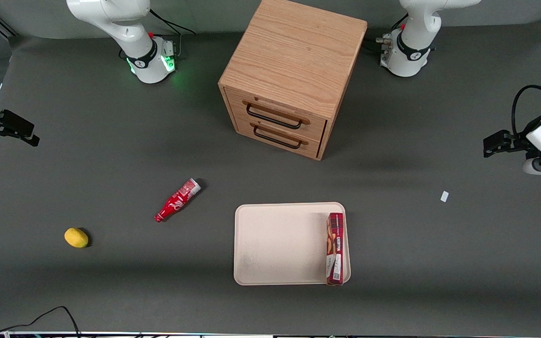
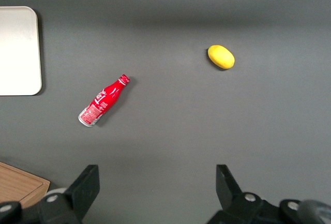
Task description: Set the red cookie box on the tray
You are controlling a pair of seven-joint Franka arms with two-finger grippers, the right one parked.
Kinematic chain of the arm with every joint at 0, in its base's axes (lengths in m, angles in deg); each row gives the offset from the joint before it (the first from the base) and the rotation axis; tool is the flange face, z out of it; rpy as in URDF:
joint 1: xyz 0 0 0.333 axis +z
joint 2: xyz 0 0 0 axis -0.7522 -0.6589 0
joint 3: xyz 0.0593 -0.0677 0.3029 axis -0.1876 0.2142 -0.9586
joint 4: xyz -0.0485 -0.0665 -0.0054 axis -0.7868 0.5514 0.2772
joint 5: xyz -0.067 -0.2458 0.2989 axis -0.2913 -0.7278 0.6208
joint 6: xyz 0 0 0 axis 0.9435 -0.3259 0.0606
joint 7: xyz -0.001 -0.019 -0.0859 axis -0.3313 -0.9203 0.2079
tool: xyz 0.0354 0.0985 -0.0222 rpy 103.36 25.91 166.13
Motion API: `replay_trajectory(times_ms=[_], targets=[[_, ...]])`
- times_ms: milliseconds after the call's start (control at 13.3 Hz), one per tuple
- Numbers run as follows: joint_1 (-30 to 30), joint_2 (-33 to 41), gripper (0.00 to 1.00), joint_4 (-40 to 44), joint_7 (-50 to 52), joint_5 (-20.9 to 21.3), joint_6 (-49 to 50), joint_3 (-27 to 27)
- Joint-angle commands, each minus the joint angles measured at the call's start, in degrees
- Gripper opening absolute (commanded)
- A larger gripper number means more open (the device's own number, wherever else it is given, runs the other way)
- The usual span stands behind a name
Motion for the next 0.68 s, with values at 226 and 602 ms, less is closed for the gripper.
replay_trajectory(times_ms=[226, 602], targets=[[0.18, -1.94, 1.0, 8.09, 0.05, 0.05, 8.96, 0.21], [0.18, -1.94, 1.0, 8.18, -0.04, -0.04, 10.37, 0.21]])
